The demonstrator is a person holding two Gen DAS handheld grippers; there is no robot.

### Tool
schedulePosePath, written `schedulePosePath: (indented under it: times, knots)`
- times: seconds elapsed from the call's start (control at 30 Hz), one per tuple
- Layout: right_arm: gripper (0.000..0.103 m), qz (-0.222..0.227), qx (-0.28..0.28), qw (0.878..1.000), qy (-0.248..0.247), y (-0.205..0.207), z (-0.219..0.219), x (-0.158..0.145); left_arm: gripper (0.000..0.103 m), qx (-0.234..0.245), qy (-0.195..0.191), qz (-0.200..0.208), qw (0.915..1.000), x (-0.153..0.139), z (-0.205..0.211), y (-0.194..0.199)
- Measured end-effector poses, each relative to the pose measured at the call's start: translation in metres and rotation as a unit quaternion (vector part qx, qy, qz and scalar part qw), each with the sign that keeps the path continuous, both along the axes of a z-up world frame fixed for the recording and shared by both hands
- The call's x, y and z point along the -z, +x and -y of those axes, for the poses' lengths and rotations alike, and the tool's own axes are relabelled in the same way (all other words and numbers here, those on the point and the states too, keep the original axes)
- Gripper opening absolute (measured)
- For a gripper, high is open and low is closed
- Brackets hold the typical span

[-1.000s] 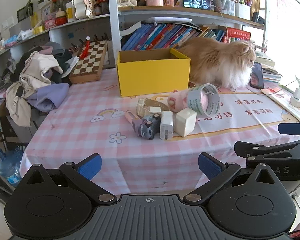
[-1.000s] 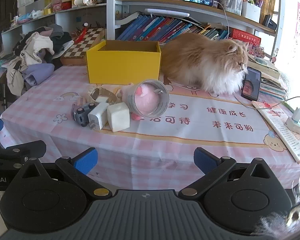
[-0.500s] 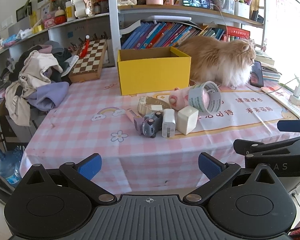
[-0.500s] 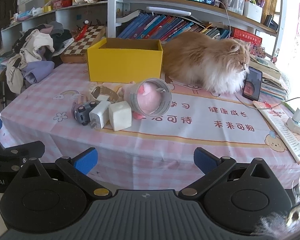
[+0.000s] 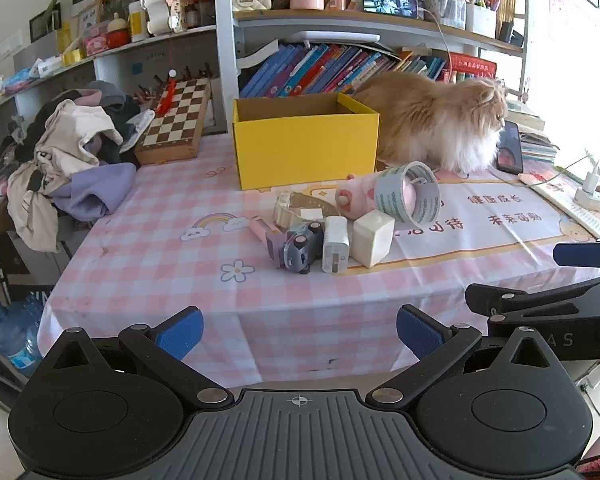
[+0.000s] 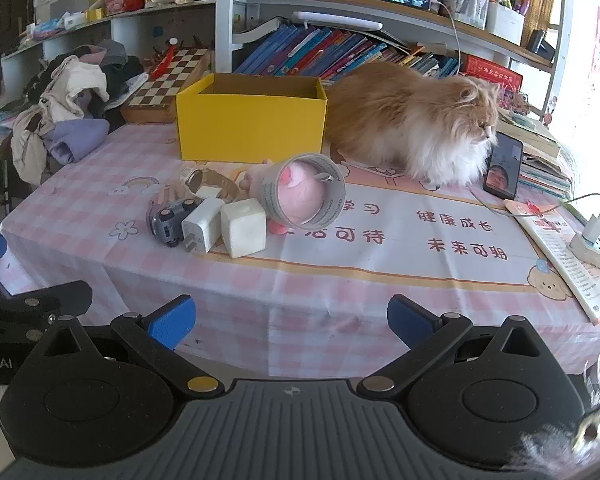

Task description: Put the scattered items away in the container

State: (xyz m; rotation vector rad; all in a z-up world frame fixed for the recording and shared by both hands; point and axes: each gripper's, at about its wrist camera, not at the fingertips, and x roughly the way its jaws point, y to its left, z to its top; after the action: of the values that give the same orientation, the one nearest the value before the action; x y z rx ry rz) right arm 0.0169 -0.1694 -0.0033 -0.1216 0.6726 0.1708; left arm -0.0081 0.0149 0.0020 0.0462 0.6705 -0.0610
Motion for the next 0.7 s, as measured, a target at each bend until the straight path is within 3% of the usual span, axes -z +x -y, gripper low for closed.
schedulePosePath:
  times: [0.7]
  knots:
    - [0.103, 0.002, 0.011, 1.0, 0.003, -0.0052, 0.0094, -0.0021, 0.103, 0.016, -0.001, -0.005, 0.9999, 0.0007, 0.0085, -0.0008]
